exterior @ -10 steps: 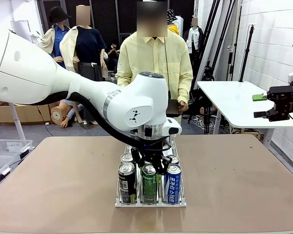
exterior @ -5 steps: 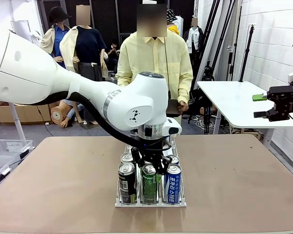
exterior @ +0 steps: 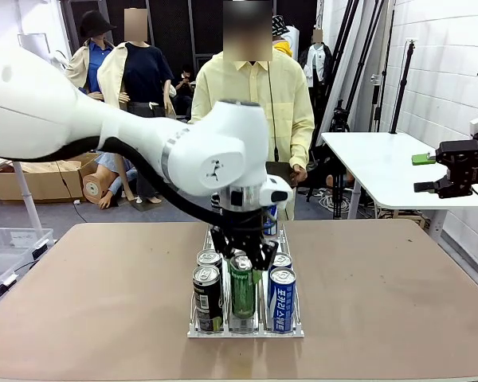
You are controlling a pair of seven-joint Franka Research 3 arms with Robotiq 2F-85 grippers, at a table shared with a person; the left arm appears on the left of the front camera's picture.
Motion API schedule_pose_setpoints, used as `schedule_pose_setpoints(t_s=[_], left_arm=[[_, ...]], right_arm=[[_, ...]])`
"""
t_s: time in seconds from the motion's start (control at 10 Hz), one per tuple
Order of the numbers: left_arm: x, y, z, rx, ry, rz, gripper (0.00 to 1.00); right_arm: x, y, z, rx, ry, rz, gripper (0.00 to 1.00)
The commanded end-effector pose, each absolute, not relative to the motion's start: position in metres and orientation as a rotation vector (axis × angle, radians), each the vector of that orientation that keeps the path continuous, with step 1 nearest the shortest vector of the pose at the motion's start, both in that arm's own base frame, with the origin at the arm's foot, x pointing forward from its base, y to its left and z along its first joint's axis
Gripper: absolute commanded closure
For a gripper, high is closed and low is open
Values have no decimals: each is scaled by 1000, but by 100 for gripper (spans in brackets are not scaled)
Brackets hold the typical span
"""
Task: Retrieve and hand over the desired beverage to the person.
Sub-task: Pick up a can of the same type that the person held from the Automatic Can Dispenser.
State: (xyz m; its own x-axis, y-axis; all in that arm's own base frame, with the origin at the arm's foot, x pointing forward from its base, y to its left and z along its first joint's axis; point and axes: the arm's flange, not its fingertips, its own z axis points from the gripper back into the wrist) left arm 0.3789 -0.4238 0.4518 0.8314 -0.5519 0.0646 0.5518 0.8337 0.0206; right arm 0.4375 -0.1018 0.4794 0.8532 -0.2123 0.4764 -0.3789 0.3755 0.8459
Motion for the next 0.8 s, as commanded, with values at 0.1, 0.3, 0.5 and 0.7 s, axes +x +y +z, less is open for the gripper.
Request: schedule_pose_setpoints(t_s=[0.1,0.3,0.5,0.7], left_arm=[[385,-406,504,12,-95,-607,100],[386,-393,529,26,-113,-602,100],[385,-373,559,13,-140,-602,100],[376,-352,588,-5,-167,-602,100]], right_arm=[[438,-102,481,1210,-569,117,0],[438,-102,481,1210,-569,117,0],[438,-102,481,1210,-569,117,0],[438,-102,481,1210,-569,117,0]])
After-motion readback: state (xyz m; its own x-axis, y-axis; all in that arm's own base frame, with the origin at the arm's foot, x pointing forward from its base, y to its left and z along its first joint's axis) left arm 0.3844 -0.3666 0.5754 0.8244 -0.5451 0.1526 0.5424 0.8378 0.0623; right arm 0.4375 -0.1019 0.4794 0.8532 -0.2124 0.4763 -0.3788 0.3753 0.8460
